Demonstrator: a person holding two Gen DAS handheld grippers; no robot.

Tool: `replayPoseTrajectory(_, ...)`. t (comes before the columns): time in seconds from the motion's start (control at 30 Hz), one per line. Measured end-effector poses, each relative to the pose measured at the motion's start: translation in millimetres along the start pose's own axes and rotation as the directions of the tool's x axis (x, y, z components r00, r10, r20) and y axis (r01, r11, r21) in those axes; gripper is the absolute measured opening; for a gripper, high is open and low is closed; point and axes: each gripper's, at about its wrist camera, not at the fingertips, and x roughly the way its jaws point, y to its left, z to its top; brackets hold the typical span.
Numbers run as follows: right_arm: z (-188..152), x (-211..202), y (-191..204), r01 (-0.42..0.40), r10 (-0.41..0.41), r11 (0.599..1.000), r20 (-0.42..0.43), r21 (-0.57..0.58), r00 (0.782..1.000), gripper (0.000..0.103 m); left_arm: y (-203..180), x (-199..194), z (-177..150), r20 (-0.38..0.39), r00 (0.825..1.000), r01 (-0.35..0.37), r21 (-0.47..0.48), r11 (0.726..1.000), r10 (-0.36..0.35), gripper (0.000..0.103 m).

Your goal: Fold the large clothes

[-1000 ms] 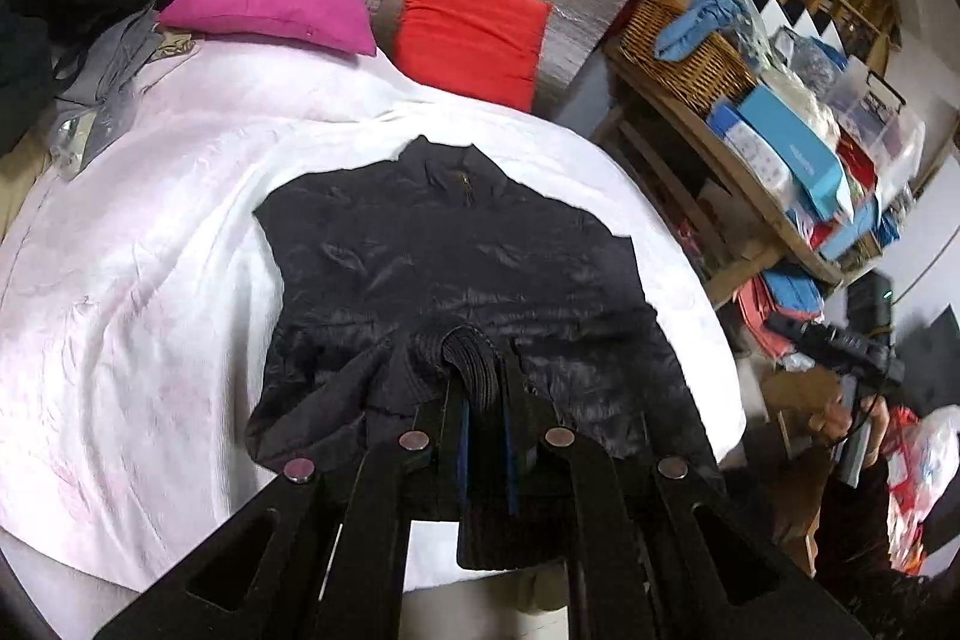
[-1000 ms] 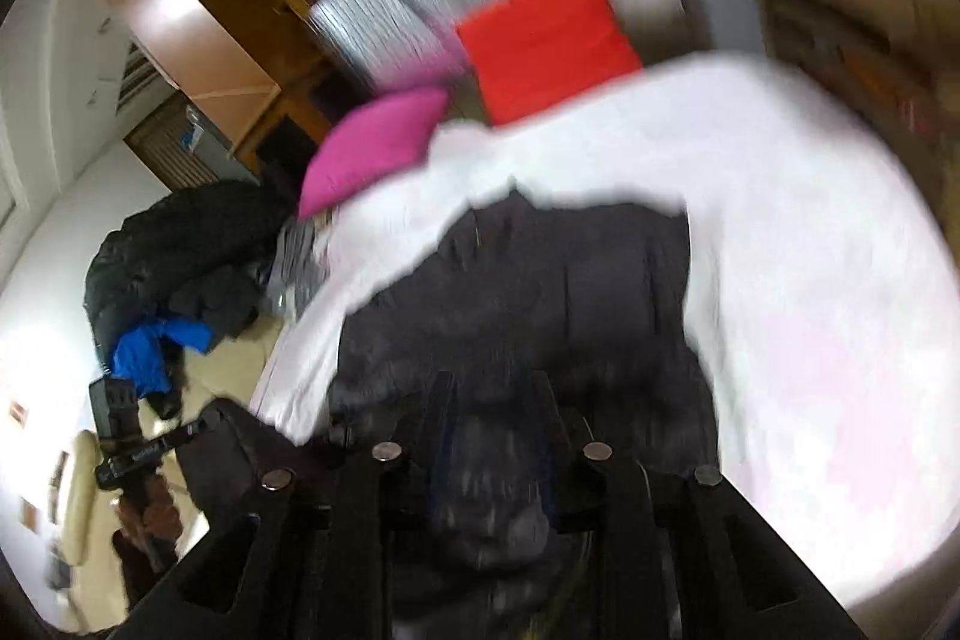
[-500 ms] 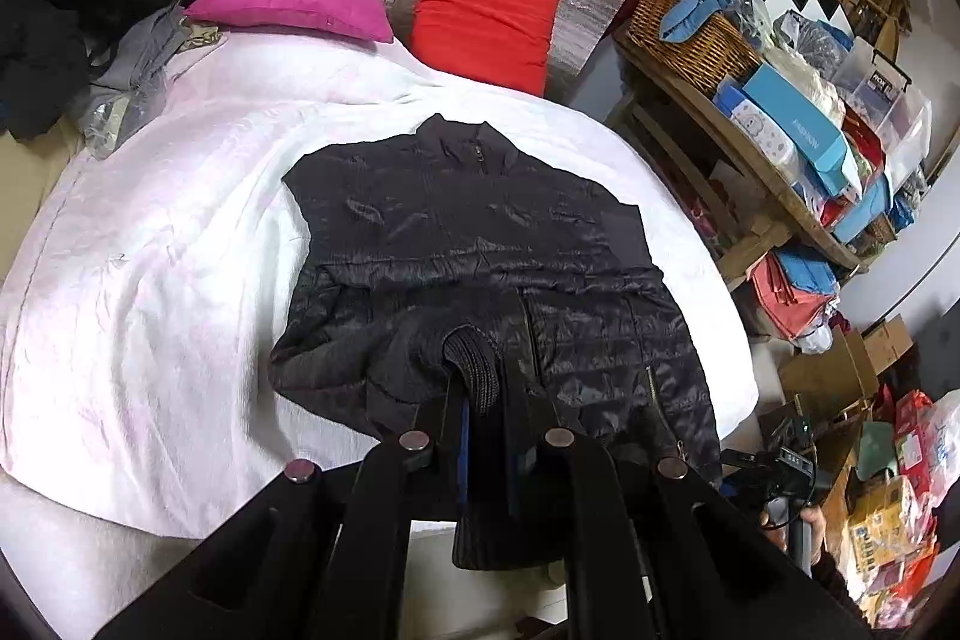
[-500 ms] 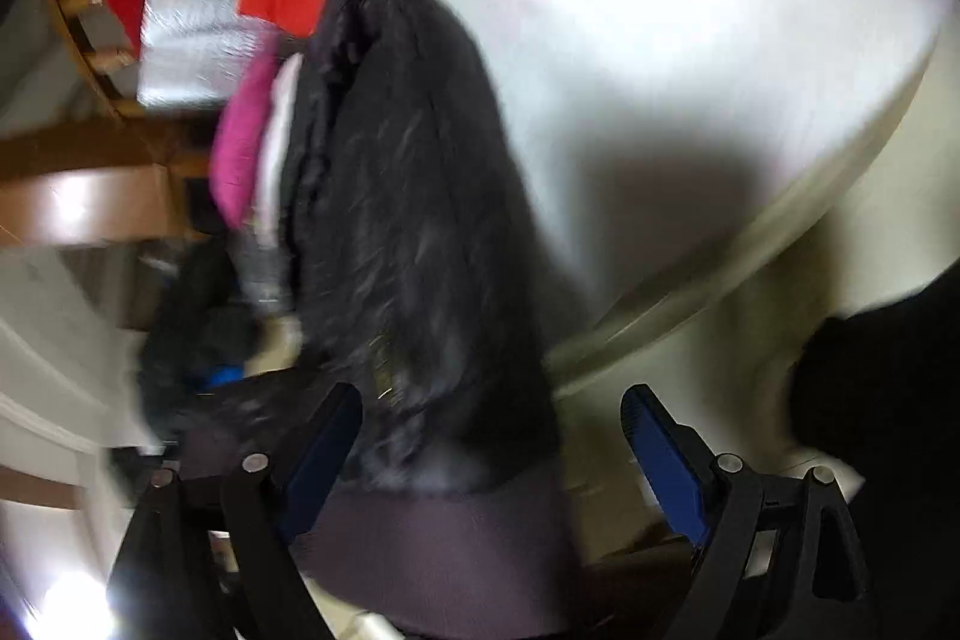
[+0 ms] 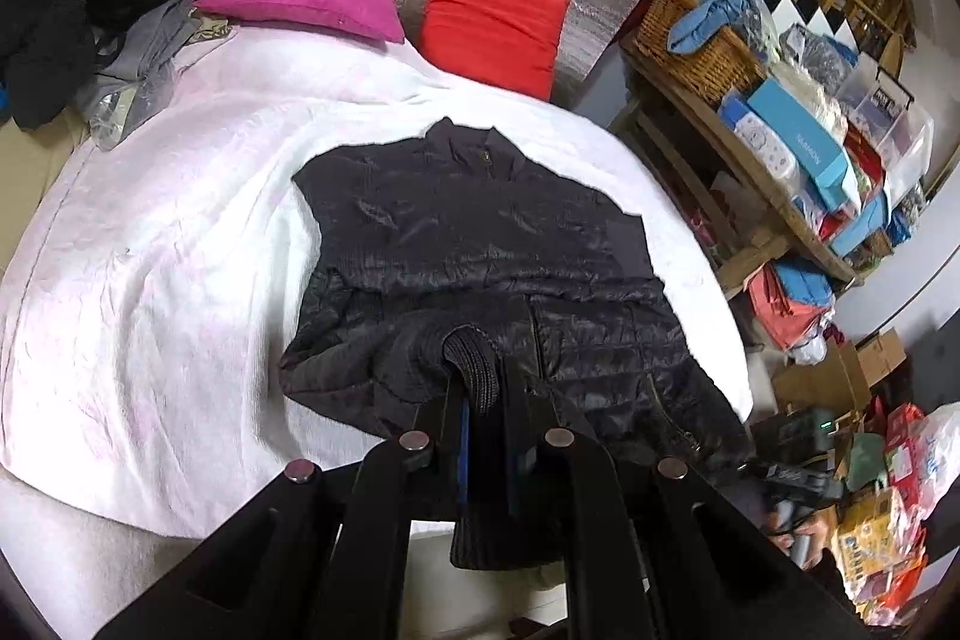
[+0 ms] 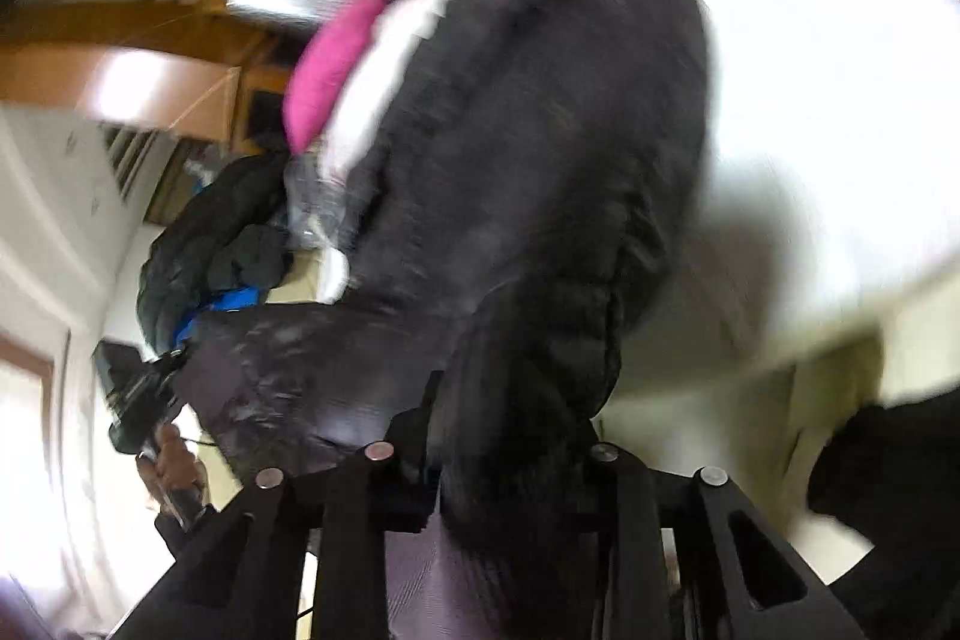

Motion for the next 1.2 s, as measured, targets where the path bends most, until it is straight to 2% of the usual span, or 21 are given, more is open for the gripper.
replayPoseTrajectory(0.13, 45.9, -27.1, 56.3, -0.002, 0.017, 0.992, 0.119, -0.13, 0.993, 0.024, 4.1, -4.6, 28.1, 0.032, 0.999, 0.007, -0.001, 1.0, -0.007, 0.009)
replayPoseTrajectory(0.27, 118.0, -45.2, 96.5, 0.023, 0.032, 0.977, 0.249, -0.213, 0.968, 0.024, 14.9, -7.8, 82.6, 0.103, 0.995, 0.017, -0.021, 1.0, -0.014, 0.009)
replayPoseTrajectory(0.4, 203.3, -31.8, 122.1, 0.034, 0.042, 0.972, 0.317, -0.231, 0.947, 0.023, 34.8, 13.7, 155.3, 0.167, 0.986, 0.026, -0.077, 0.997, -0.013, 0.01)
replayPoseTrajectory(0.5, 277.6, 7.7, 134.9, 0.06, 0.023, 0.973, 0.352, -0.224, 0.936, 0.023, 52.2, 61.2, 203.4, 0.166, 0.985, -0.017, -0.109, 0.994, 0.035, 0.01)
replayPoseTrajectory(0.57, 322.9, 42.0, 127.5, 0.089, -0.018, 0.978, 0.348, -0.191, 0.937, 0.023, 66.7, 100.1, 225.1, 0.134, 0.989, -0.04, -0.13, 0.991, 0.057, 0.009)
replayPoseTrajectory(0.63, 362.1, 82.2, 108.1, 0.134, -0.081, 0.981, 0.328, -0.142, 0.941, 0.023, 91.9, 159.8, 245.1, 0.065, 0.994, -0.079, -0.178, 0.981, 0.092, 0.009)
replayPoseTrajectory(0.7, 395.0, 132.7, 72.5, 0.147, -0.131, 0.988, 0.263, -0.044, 0.956, 0.023, 112.7, 212.8, 253.2, -0.004, 0.992, -0.124, -0.201, 0.972, 0.126, 0.009)
replayPoseTrajectory(0.77, 412.7, 171.4, 39.1, 0.166, -0.17, 0.985, 0.212, 0.037, 0.962, 0.023, 135.1, 262.9, 253.6, -0.076, 0.984, -0.174, -0.226, 0.958, 0.161, 0.009)
replayPoseTrajectory(0.8, 417.3, 186.4, 22.6, 0.159, -0.171, 0.985, 0.195, 0.073, 0.966, 0.023, 146.5, 286.5, 251.5, -0.104, 0.979, -0.193, -0.239, 0.952, 0.173, 0.009)
replayPoseTrajectory(0.87, 424.1, 201.7, -2.8, 0.099, -0.126, 0.982, 0.169, 0.164, 0.977, 0.024, 162.3, 311.1, 247.5, -0.108, 0.979, -0.196, -0.271, 0.942, 0.173, 0.01)
replayPoseTrajectory(0.93, 430.0, 207.1, -17.9, 0.016, -0.051, 0.972, 0.144, 0.233, 0.988, 0.026, 173.6, 320.8, 241.5, -0.101, 0.984, -0.17, -0.314, 0.934, 0.145, 0.013)
replayPoseTrajectory(1.0, 434.6, 209.0, -22.2, -0.037, 0.004, 0.962, 0.12, 0.271, 0.993, 0.036, 182.4, 326.2, 238.5, -0.091, 0.991, -0.129, -0.354, 0.926, 0.103, 0.013)
replayPoseTrajectory(1.07, 435.3, 208.7, -22.1, -0.124, 0.089, 0.946, 0.128, 0.299, 0.988, 0.057, 188.9, 320.9, 234.7, -0.072, 0.996, -0.069, -0.399, 0.914, 0.044, 0.02)
replayPoseTrajectory(1.1, 434.3, 207.7, -21.5, -0.174, 0.135, 0.935, 0.143, 0.31, 0.98, 0.071, 191.1, 314.8, 233.2, -0.049, 0.999, -0.032, -0.423, 0.906, 0.012, 0.031)
replayPoseTrajectory(1.13, 431.3, 199.0, -18.6, -0.232, 0.182, 0.918, 0.178, 0.32, 0.967, 0.079, 191.7, 303.5, 231.8, -0.015, 1.0, -0.013, -0.439, 0.898, 0.007, 0.058)
replayPoseTrajectory(1.2, 424.7, 181.8, -10.3, -0.261, 0.193, 0.914, 0.234, 0.31, 0.953, 0.09, 186.4, 275.0, 225.9, 0.068, 0.994, -0.049, -0.455, 0.889, 0.09, 0.085)
